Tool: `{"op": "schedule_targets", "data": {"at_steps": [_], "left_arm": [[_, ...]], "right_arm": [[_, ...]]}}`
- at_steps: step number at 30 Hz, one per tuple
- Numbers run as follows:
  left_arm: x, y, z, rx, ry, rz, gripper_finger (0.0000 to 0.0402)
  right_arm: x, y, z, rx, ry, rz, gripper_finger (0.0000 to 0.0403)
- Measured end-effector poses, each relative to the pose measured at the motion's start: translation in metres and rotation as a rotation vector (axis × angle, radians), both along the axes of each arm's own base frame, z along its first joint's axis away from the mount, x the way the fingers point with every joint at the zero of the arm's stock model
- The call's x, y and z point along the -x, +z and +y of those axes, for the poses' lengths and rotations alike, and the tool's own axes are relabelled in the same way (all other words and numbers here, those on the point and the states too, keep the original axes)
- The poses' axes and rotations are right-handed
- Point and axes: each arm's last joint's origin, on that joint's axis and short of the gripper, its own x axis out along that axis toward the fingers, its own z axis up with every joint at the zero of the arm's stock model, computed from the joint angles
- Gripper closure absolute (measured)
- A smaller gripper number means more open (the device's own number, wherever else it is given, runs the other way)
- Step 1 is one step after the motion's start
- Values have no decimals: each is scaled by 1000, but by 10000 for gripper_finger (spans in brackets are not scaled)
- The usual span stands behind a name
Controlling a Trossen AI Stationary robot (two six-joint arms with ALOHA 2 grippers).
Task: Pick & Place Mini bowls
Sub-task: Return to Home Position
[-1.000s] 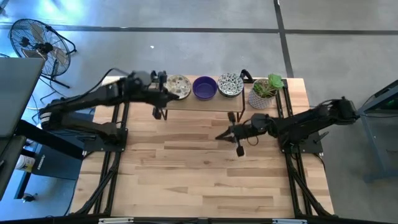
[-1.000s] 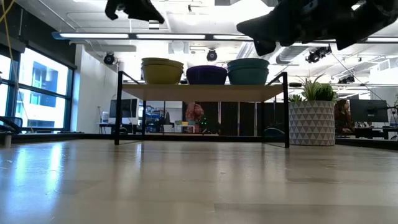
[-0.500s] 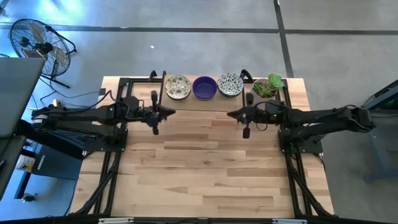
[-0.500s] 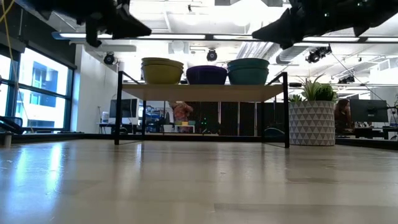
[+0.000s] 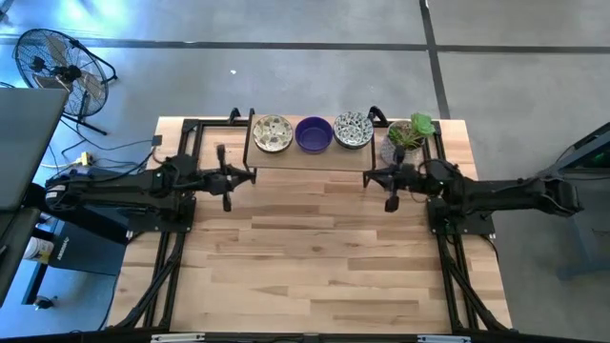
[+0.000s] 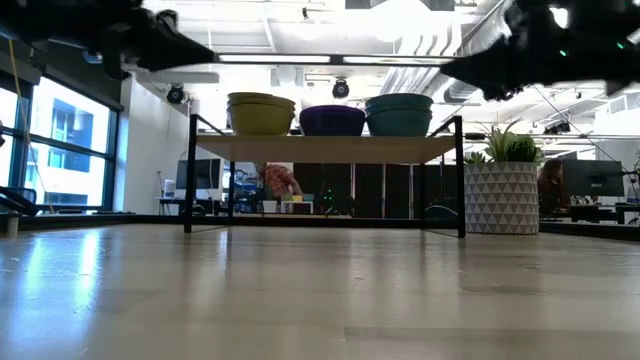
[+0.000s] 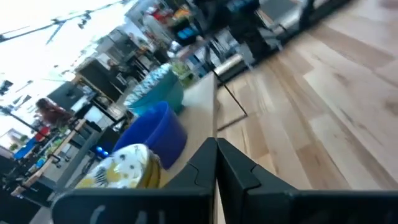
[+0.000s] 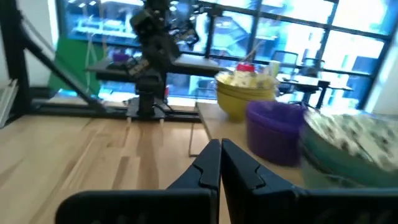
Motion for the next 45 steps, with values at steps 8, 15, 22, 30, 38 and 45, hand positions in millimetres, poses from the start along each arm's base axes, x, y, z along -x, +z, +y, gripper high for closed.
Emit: {"op": "schedule_targets", "data": {"at_steps": [8, 15, 22, 30, 38, 45], "left_arm": [[35, -9, -2, 92, 82, -123, 401], [61, -21, -4, 121, 120, -207, 401], [74, -26, -5, 145, 136, -216, 401], [75, -30, -1, 144, 132, -176, 401], [68, -52, 10, 176, 128, -196, 401], [64, -70, 21, 171, 183, -297, 401]], "right_arm": [[34, -24, 0, -34, -75, -69, 403], [46, -23, 2, -57, -97, -30, 403], [54, -21, 3, -40, -130, -16, 403], [59, -23, 4, -54, -128, -3, 403], [65, -25, 6, -73, -126, 9, 403], [70, -29, 7, -69, -125, -27, 403]]}}
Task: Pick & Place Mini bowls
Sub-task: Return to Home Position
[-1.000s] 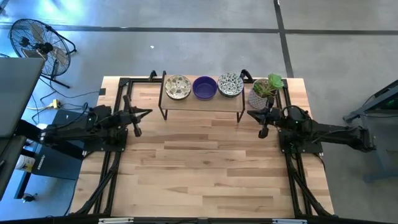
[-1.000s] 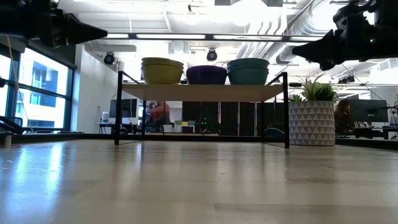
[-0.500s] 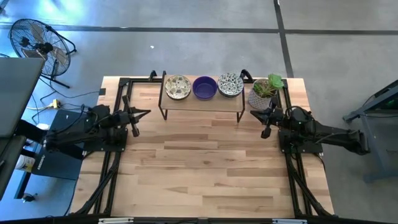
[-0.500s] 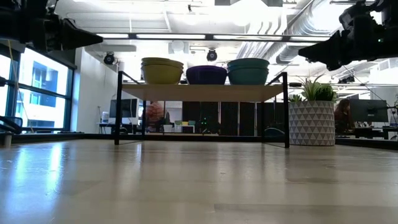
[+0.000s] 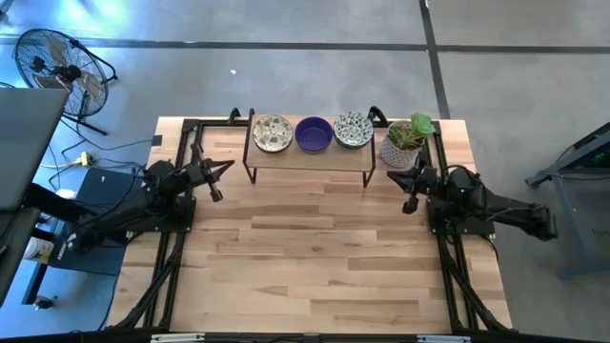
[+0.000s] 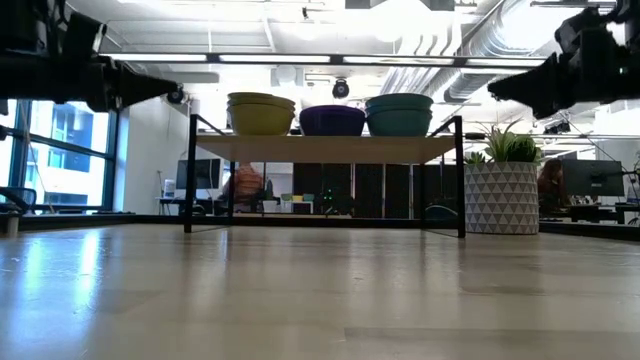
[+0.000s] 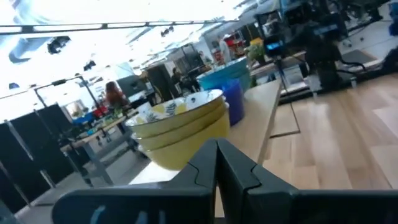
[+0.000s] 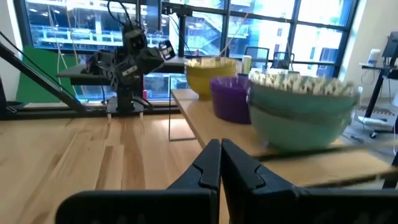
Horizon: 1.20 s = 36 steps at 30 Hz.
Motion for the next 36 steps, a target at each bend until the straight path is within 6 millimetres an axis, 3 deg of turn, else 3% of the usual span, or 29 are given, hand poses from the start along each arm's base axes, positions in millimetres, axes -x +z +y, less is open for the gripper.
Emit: {"op": "schedule_targets", "data": {"at_steps": [4, 36], "left_arm": [[1, -2, 2, 15, 3, 17, 401], [2, -12, 6, 88, 77, 66, 401]], "right_arm": [[-2, -19, -1, -34, -14, 2, 403], [-2, -20, -1, -31, -21, 22, 402]]}}
